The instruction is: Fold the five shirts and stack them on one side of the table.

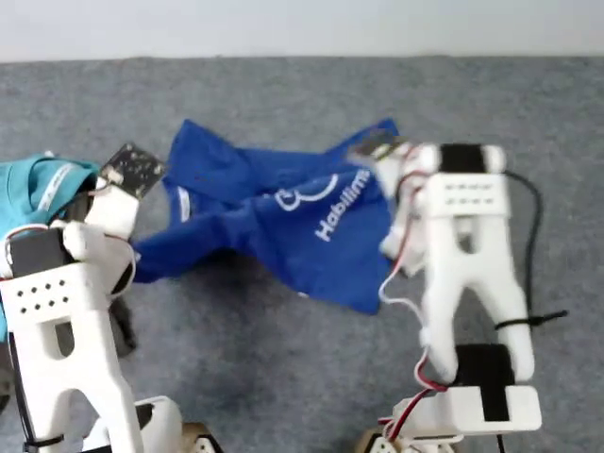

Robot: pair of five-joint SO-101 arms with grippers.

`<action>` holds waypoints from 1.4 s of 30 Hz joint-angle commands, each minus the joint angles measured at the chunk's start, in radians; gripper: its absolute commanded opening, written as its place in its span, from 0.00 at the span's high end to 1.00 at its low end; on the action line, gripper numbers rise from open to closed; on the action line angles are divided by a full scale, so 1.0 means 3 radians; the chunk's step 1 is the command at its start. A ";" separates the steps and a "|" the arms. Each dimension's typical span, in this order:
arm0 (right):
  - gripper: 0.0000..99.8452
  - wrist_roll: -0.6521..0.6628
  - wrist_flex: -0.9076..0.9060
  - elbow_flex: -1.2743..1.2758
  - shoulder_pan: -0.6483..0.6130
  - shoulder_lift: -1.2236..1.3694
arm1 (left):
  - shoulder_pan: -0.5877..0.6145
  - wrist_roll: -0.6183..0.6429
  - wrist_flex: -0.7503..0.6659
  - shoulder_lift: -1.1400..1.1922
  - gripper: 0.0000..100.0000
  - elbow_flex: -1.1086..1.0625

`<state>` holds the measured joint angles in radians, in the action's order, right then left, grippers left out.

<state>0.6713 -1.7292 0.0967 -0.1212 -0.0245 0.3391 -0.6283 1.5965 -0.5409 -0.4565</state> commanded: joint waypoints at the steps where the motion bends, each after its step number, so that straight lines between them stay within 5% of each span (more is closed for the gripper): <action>1: 0.81 0.0026 0.0238 0.0378 -0.0258 -0.0161 | 0.0041 -0.0010 -0.0092 -0.0077 0.99 0.0059; 11: 0.79 0.0051 0.0499 0.0788 -0.0806 -0.0161 | 0.0240 0.0199 -0.0292 -0.0082 0.98 0.0059; 16: 0.67 0.0056 0.0586 0.0793 -0.1015 -0.0141 | 0.0394 0.0189 -0.0307 -0.0082 0.98 0.0054; 26: 0.67 -0.0087 0.0729 0.0890 -0.1588 -0.0105 | 0.0384 0.0194 -0.0307 -0.0077 0.98 0.0054; 42: 0.73 -0.0066 0.1481 0.1028 -0.1404 0.0790 | 0.0384 0.0194 -0.0297 -0.0077 0.98 0.0054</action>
<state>0.6544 -1.3195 0.4143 -0.5692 0.1933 0.4496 -0.5777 1.5228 -0.5409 -0.4565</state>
